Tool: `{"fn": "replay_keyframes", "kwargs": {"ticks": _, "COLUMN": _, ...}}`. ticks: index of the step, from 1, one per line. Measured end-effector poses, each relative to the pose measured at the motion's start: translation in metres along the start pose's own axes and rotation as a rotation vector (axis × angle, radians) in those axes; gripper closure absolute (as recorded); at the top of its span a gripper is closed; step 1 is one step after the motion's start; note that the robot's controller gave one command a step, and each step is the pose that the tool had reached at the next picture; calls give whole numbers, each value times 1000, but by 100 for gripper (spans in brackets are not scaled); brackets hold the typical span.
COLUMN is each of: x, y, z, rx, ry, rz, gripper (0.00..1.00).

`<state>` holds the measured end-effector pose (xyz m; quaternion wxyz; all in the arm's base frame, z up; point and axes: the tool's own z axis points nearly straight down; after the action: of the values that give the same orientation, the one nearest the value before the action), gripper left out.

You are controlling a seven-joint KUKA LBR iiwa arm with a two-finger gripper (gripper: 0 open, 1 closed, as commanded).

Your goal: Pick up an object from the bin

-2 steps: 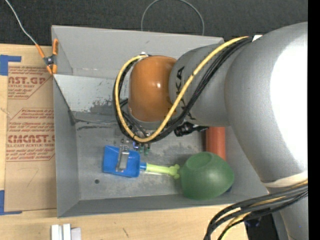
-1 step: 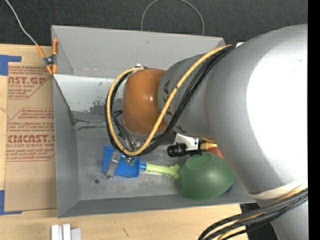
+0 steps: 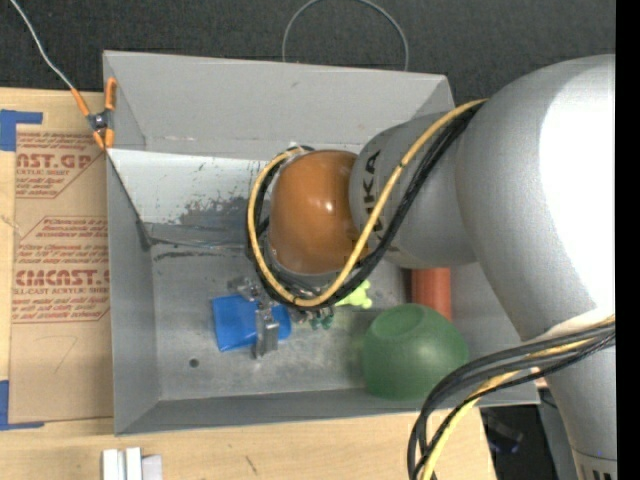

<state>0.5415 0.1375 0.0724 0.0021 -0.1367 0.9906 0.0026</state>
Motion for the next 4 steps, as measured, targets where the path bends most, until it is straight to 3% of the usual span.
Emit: {"fn": "replay_keyframes", "kwargs": {"ticks": 4, "x": 0, "y": 0, "z": 0, "rx": -1, "ry": -1, "rz": 0, "gripper": 100}}
